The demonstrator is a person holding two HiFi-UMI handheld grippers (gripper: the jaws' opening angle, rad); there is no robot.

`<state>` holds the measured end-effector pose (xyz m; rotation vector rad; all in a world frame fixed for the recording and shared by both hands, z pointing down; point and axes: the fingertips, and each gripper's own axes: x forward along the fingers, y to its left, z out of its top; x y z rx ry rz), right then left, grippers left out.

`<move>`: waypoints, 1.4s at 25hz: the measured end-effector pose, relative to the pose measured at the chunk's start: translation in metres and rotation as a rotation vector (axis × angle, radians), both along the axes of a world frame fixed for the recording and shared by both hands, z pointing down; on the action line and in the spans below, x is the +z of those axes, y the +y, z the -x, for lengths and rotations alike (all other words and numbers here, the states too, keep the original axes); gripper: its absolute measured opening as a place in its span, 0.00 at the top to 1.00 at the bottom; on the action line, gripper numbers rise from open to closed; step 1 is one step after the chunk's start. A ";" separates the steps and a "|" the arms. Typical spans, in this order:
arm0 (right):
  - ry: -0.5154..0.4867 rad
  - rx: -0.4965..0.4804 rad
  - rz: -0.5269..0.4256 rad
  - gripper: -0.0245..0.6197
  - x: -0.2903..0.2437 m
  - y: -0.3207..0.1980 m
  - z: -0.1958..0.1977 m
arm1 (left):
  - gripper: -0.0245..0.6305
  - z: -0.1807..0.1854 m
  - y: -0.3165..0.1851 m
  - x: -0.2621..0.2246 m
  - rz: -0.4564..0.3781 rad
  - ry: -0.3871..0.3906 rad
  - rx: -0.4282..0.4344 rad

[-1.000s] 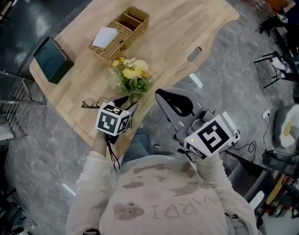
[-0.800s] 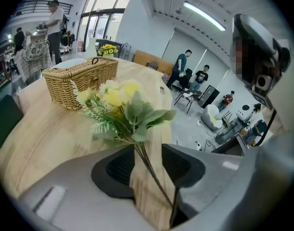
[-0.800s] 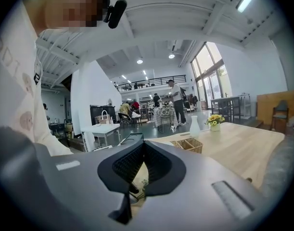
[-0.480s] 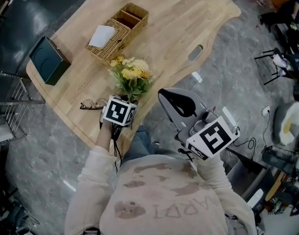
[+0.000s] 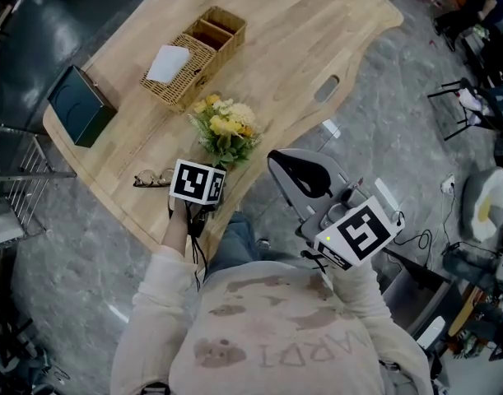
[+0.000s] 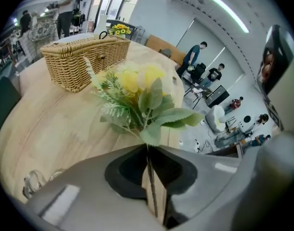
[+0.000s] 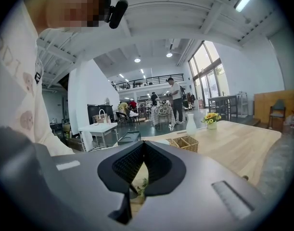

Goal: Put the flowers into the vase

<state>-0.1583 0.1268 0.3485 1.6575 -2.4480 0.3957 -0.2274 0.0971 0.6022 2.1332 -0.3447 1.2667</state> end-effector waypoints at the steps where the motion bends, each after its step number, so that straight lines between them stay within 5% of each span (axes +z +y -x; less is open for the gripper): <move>1: 0.000 0.000 -0.002 0.92 -0.001 0.000 0.000 | 0.92 0.001 -0.001 -0.003 -0.013 0.008 0.000; 10: 0.001 -0.014 -0.020 0.92 -0.008 -0.001 0.007 | 0.93 0.002 -0.012 -0.045 -0.123 0.140 -0.009; 28: 0.072 -0.013 -0.062 0.92 -0.033 -0.022 0.022 | 0.93 -0.007 -0.057 -0.208 -0.371 0.671 -0.116; 35: 0.074 -0.069 -0.084 0.92 -0.038 -0.032 0.013 | 0.93 -0.014 -0.070 -0.239 -0.444 0.743 -0.172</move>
